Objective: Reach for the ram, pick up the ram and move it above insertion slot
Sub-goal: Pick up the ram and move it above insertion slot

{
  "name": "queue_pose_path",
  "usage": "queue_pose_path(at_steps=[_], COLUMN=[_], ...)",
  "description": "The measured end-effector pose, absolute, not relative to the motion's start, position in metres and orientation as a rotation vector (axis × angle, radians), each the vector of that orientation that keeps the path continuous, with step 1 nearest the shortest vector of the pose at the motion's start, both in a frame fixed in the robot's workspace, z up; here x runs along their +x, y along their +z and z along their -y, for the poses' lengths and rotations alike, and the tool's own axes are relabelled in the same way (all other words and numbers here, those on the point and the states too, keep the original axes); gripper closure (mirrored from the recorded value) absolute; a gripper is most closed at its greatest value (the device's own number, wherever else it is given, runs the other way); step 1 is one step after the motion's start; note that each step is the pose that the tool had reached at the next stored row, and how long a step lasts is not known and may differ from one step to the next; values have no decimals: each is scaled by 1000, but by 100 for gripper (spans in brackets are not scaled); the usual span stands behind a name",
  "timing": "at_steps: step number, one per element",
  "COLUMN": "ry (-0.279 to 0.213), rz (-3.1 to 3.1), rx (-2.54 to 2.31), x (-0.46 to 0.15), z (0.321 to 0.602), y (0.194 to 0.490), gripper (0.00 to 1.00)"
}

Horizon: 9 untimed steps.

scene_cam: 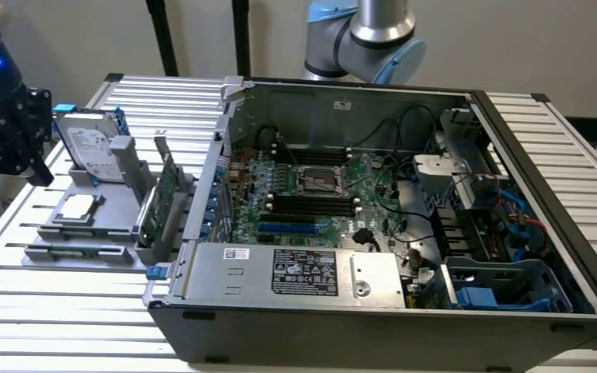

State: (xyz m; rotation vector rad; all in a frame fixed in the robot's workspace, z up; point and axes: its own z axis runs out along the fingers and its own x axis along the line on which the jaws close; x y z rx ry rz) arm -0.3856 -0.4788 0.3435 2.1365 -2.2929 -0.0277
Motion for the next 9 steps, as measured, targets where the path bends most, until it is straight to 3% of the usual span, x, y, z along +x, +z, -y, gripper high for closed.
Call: queue_pose_path(at_steps=[9], ry=[-31], rz=[2168], rx=[2269], x=[-386], z=[479], y=[337], gripper=[89])
